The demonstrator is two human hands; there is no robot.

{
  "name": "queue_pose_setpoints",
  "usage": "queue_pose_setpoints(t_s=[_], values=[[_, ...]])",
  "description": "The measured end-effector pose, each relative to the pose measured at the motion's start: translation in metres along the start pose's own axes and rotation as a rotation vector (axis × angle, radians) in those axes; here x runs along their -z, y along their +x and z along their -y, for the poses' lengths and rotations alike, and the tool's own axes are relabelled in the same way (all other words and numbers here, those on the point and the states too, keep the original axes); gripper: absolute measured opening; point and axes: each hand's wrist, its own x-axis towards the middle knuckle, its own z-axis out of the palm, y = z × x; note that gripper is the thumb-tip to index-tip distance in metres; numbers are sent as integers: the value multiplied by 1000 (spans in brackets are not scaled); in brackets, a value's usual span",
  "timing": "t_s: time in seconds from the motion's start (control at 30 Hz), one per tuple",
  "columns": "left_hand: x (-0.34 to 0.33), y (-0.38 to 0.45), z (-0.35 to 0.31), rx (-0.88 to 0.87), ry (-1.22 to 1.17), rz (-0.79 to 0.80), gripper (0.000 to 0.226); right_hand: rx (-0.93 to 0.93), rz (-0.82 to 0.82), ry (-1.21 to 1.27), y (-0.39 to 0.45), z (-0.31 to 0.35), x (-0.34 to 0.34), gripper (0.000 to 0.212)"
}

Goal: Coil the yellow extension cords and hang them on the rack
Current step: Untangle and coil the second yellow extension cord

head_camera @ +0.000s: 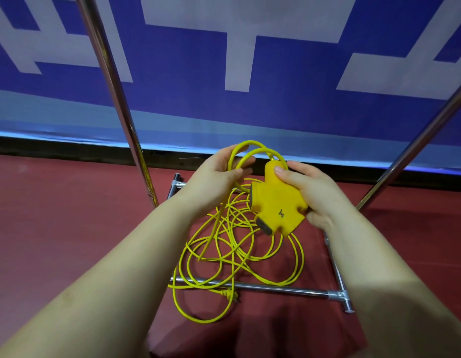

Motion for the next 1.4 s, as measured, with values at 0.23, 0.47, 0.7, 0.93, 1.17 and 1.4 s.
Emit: queue_pose_setpoints(t_s=[0.23,0.47,0.7,0.93,1.17,1.4], values=[[-1,1,0,-14,-108,-210,37,-113,213,-100,-5,-5,-9,18],[3,4,-3,14,-290,-376,31,-128,317,-149,-9,-15,-14,36],[11,5,-4,11,-264,-379,36,50,-76,-49,2,-16,-16,75],[10,-1,-7,39,-198,-179,52,234,-276,102,0,-6,-6,22],[2,-4,-8,136,-446,-63,63,240,-243,110,-4,-6,-14,14],[-2,1,-7,205,-683,35,60,335,-212,74,-7,-4,-18,22]])
